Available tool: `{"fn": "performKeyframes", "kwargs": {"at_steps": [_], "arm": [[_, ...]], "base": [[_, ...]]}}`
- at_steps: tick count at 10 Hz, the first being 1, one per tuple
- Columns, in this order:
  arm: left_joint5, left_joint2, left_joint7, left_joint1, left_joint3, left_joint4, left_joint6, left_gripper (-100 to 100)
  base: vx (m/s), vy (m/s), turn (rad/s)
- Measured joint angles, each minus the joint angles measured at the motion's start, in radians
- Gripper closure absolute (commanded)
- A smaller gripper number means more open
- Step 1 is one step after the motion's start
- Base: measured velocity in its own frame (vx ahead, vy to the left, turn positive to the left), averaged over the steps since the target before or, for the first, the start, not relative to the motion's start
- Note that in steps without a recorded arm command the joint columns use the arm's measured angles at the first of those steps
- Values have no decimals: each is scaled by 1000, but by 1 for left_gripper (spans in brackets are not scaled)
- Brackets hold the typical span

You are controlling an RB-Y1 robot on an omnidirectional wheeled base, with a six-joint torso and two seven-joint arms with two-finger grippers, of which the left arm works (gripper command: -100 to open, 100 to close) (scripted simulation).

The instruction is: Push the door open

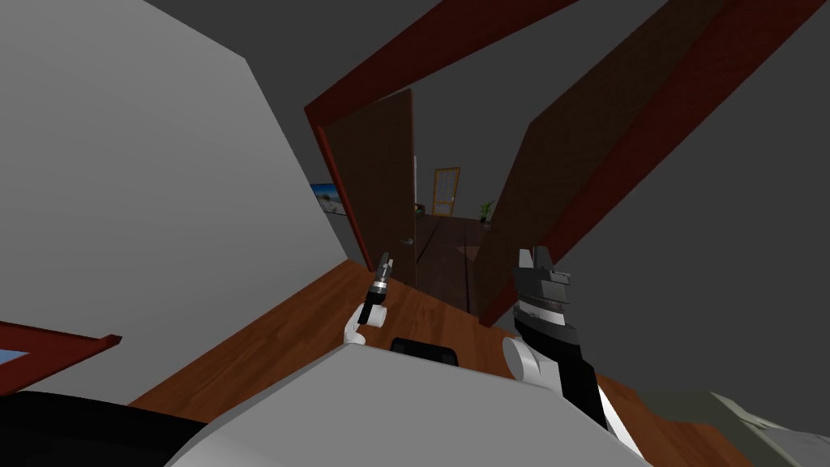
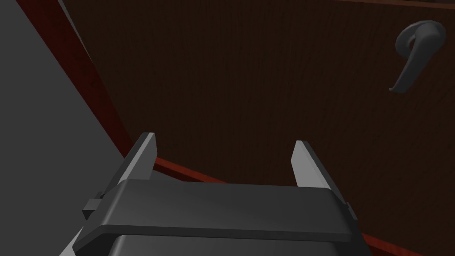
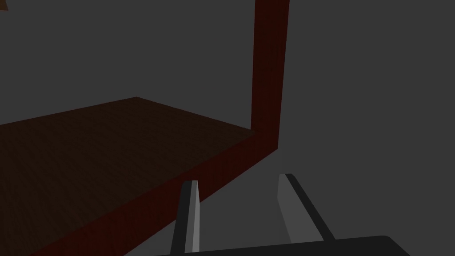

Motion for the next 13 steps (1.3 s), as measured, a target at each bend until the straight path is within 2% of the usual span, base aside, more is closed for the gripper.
{"fn": "performKeyframes", "kwargs": {"at_steps": [6,8,11,13], "arm": [[7,-1,-5,-59,-18,158,-29,-100],[9,-4,-7,-86,-24,232,-44,-100],[13,-4,-8,-108,-37,302,-50,-100],[17,-5,-8,-136,-41,364,-57,-100]], "base": [[56,68,-41],[70,90,-70],[63,74,-34],[67,85,-64]]}}
